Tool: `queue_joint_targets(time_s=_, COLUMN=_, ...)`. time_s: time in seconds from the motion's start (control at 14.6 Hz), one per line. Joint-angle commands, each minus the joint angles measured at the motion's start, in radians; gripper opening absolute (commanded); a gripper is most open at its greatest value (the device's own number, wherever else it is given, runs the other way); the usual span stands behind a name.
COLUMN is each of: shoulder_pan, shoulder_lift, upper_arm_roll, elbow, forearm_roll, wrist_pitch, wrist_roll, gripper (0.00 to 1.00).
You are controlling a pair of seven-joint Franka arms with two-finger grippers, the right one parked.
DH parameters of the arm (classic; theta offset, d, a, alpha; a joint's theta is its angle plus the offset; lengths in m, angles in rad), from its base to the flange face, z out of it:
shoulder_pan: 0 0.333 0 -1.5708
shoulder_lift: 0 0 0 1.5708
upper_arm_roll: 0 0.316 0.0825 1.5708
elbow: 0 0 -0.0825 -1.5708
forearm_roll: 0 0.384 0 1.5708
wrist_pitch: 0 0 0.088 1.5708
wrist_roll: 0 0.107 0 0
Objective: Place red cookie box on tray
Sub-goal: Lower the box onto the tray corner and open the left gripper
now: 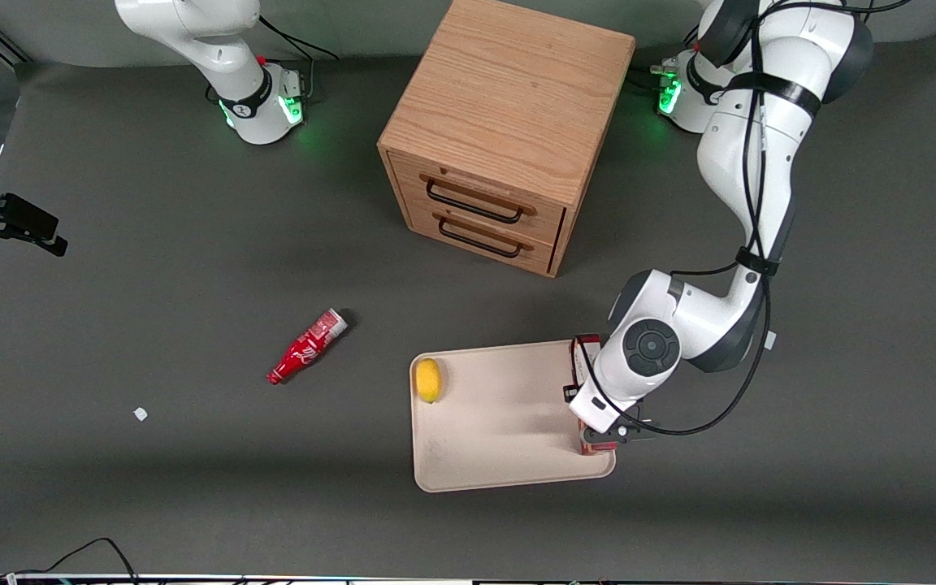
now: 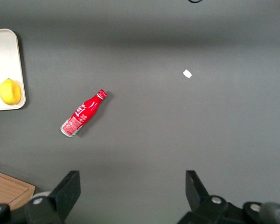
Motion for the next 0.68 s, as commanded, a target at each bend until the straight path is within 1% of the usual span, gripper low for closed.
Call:
queue_joint_targets(time_s=0.0, shoulder_pan=-0.021, shoulder_lift=0.011, upper_arm_roll=0.016, elbow=0.022, forearm_roll=0.021, wrist_pitch=0.041, wrist_roll=-0.079, gripper=1.00)
queue_joint_targets(time_s=0.41, shoulder_pan=-0.015, shoulder_lift=-0.018, upper_arm_roll=0.015, elbow=0.012, forearm_roll=0.018, wrist_pitch=0.044, wrist_roll=-0.088, gripper=1.00)
queue_joint_targets(time_s=0.48, shoulder_pan=-0.004, shoulder_lift=-0.034, upper_arm_roll=0.015, elbow=0.008, forearm_roll=0.019, wrist_pitch=0.044, wrist_roll=-0.085, gripper=1.00)
queue_joint_targets(time_s=0.62, shoulder_pan=0.026, shoulder_lift=-0.104, upper_arm_roll=0.009, elbow=-0.047, forearm_roll=0.016, wrist_pitch=0.055, wrist_roll=-0.077, gripper=1.00)
